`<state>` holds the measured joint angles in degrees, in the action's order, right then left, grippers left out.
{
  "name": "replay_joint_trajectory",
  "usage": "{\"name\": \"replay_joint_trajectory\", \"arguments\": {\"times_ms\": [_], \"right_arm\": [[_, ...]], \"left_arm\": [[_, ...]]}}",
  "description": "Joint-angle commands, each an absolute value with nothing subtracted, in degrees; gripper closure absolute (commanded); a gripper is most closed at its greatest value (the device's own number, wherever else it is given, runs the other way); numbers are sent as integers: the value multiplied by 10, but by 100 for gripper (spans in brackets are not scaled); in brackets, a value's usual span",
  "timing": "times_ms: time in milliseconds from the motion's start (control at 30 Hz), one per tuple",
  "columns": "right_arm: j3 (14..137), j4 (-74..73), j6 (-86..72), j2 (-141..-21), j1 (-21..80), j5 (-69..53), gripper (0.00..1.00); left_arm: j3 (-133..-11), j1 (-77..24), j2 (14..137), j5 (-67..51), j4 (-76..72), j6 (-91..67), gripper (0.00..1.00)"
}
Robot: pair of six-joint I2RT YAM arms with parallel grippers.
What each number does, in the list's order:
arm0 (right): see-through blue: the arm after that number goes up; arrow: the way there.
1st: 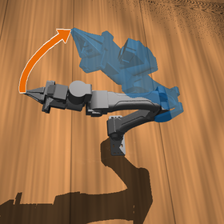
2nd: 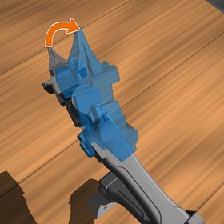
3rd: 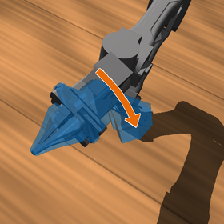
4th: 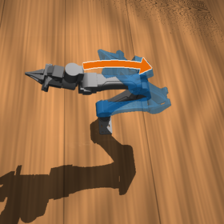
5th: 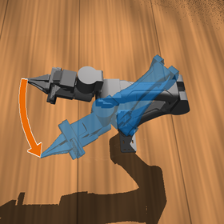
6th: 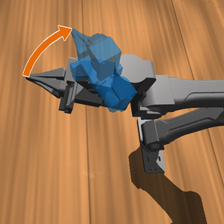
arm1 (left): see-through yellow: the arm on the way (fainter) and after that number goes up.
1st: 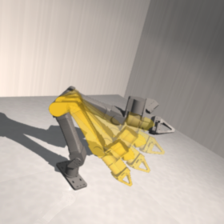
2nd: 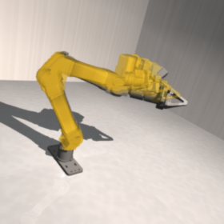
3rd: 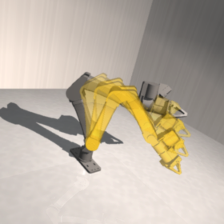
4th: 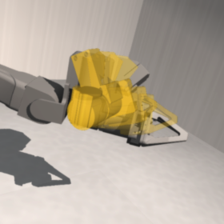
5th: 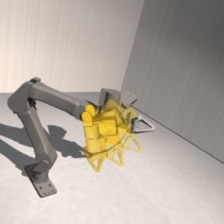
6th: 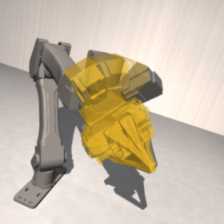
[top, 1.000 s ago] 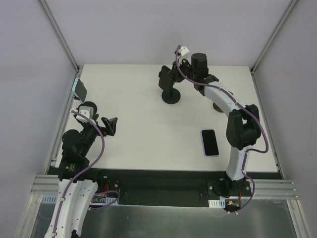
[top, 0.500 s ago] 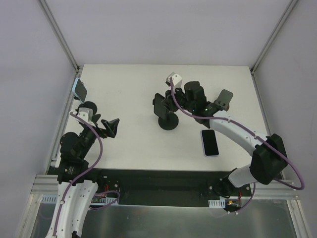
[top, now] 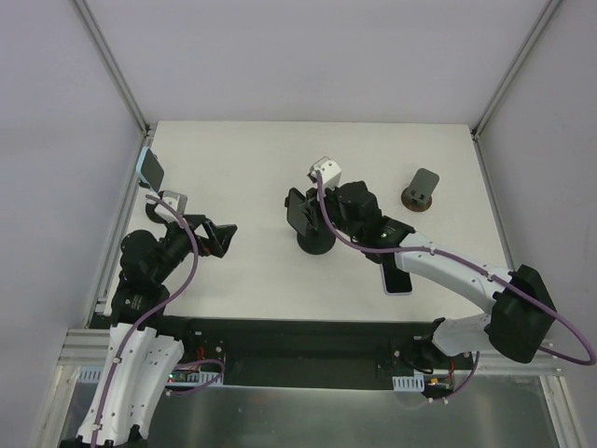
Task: Remove the phone from the phone stand
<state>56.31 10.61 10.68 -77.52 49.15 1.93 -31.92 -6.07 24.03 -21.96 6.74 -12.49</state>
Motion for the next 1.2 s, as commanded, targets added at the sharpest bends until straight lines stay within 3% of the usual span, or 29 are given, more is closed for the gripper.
{"name": "replay_joint_trajectory", "arguments": {"times_ms": [0, 333, 533, 567, 667, 767, 1000, 1167], "right_arm": [[555, 148, 58, -747, 514, 61, 90], [549, 142, 18, -736, 527, 131, 86], [561, 121, 26, -730, 529, 118, 66], [563, 116, 30, -729, 529, 118, 54], [566, 98, 51, -713, 529, 114, 33], [569, 70, 72, -692, 526, 111, 19], [525, 26, 98, -604, 502, 156, 2], [477, 9, 91, -547, 460, 195, 4]], "left_arm": [[-348, -66, 260, -270, 55, -140, 1], [-348, -97, 282, -253, 50, -163, 1], [-352, -151, 301, -221, 51, -198, 1], [-355, -158, 302, -215, 51, -203, 1], [-361, -186, 311, -186, 50, -219, 1], [-374, -221, 326, -143, 51, -229, 1], [-413, -327, 384, -4, 40, -259, 1], [-465, -438, 460, 133, 36, -260, 1]]}}
